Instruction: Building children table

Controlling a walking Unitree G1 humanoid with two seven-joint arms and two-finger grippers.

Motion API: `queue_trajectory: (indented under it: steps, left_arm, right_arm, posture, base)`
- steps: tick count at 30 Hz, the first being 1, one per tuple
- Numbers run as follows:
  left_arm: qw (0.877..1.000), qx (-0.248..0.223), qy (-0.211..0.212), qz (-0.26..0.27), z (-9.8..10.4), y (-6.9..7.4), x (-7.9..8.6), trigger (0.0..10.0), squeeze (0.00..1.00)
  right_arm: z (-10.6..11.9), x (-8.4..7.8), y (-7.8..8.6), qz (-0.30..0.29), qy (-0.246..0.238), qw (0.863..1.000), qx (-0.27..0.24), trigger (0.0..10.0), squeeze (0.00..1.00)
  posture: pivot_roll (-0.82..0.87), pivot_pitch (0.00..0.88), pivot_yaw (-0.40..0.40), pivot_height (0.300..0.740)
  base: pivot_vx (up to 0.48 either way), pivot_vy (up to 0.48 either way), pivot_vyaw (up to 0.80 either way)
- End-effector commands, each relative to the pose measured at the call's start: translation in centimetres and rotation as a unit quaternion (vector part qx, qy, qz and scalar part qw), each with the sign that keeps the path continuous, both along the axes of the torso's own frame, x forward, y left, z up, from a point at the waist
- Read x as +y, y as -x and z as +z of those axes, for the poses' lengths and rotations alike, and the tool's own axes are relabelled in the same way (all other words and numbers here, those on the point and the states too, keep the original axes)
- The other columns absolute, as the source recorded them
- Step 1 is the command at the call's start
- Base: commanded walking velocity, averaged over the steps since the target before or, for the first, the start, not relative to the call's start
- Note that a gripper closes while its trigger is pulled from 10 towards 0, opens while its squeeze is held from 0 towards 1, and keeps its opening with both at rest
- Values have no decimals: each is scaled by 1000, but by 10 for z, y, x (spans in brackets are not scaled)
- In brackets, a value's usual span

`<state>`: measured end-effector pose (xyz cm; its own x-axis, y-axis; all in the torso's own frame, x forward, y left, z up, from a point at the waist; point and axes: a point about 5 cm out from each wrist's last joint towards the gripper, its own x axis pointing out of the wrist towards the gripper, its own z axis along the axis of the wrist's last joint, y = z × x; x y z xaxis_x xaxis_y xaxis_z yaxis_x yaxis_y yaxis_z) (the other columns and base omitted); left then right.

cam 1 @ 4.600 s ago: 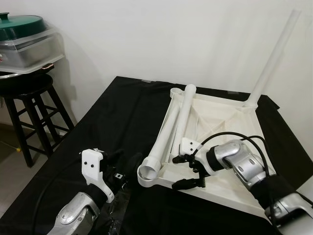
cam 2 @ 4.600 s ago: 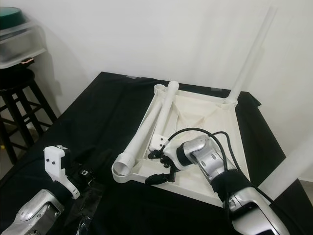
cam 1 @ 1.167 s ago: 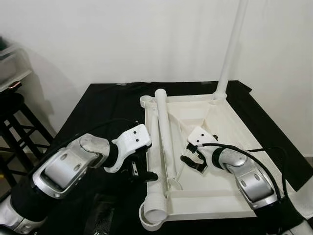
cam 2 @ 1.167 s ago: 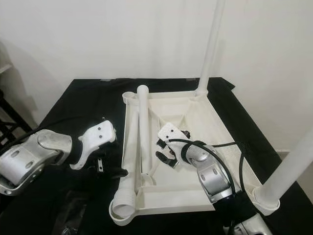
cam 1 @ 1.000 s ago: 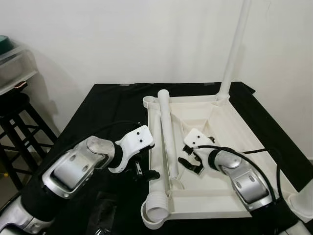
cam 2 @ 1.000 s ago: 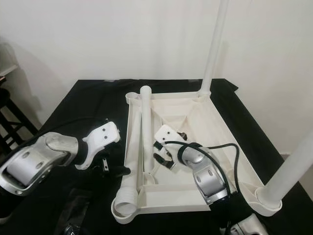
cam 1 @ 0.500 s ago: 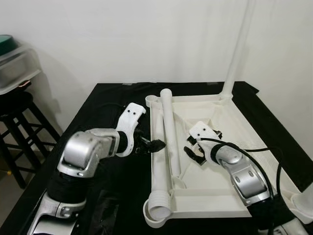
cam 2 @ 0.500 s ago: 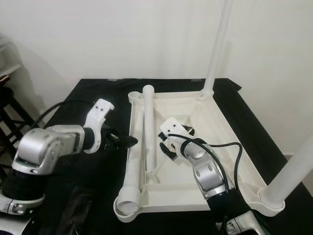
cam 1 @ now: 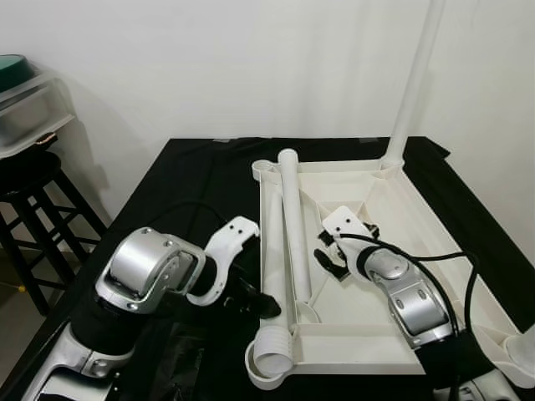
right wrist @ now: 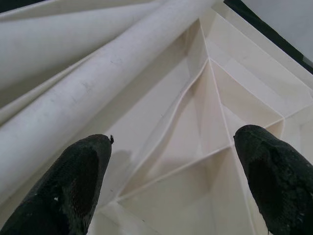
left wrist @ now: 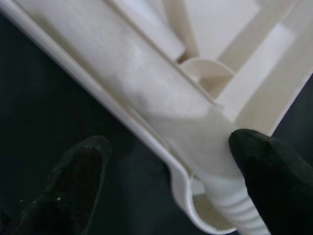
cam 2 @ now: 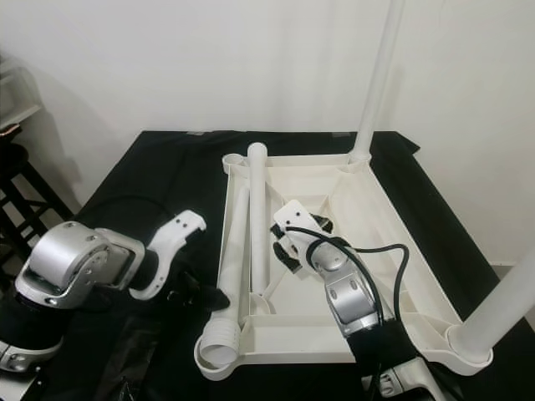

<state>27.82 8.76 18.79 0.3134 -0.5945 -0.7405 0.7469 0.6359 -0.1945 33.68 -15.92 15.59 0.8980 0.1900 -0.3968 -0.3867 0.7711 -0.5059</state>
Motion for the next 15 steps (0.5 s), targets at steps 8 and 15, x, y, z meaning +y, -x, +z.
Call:
queue_trajectory:
  steps: [8,15]
  left_arm:
    - [998,37,-56,-14,-19,9,-2,10000,0]
    - [996,62,-59,-20,-31,13,-13,10000,0]
  right_arm:
    - [-2,5,-1,1,-1,1000,-1,10000,0]
    - [-5,9,1,3,-2,1000,2,10000,0]
  posture:
    - [35,0,55,740]
    - [26,0,67,740]
  base:
    - [0,0,0]
    - [0,0,0]
